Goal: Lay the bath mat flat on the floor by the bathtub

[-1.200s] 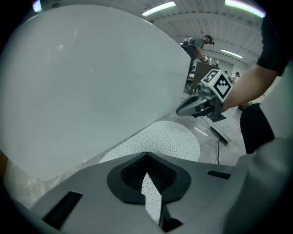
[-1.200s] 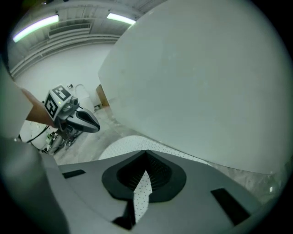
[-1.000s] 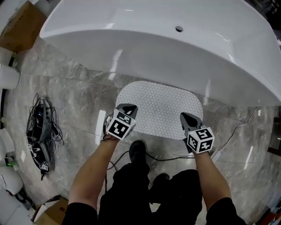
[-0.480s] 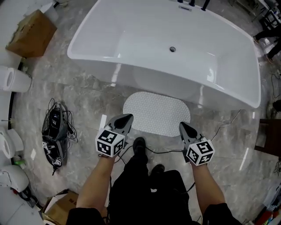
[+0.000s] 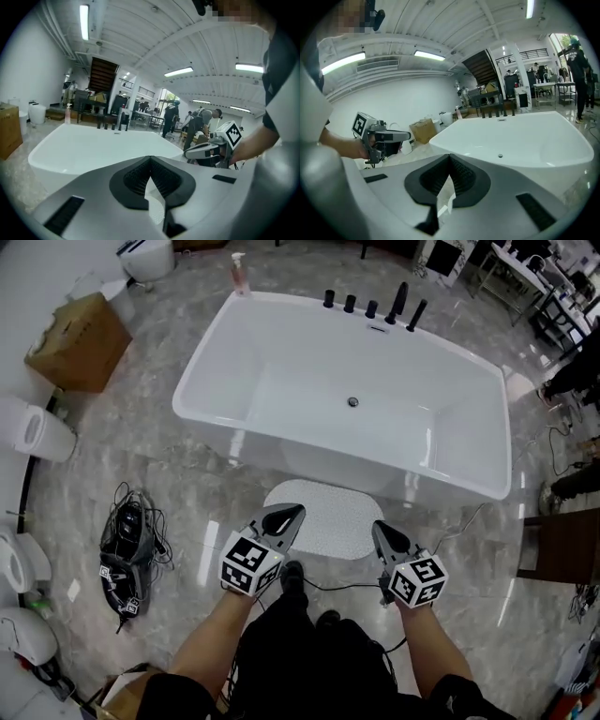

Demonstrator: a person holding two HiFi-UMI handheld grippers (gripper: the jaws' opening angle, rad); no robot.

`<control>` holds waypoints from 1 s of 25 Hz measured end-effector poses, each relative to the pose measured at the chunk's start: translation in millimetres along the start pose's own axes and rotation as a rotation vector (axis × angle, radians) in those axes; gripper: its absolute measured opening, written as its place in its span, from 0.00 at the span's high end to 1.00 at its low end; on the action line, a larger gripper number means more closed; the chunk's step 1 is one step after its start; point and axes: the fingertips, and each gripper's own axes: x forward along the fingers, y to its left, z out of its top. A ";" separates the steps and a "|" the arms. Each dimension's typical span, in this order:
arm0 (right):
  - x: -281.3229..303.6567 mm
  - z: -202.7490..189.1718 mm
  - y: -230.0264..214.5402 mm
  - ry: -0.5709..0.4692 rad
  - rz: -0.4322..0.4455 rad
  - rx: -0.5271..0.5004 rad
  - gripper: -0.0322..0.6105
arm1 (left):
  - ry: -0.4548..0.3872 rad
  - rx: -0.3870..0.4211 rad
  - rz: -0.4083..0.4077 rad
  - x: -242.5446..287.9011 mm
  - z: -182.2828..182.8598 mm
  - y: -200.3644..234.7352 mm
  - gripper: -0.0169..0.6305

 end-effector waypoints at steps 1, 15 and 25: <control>-3.8 12.6 4.2 -0.007 -0.006 0.002 0.93 | -0.001 0.013 -0.011 -3.1 11.2 -3.7 0.96; -63.1 94.2 15.5 -0.120 -0.106 0.049 0.93 | -0.026 -0.010 -0.060 -29.5 81.8 -7.0 0.96; -82.9 134.4 -30.2 -0.207 -0.026 0.082 0.93 | -0.036 0.021 -0.024 8.3 130.5 -42.4 0.96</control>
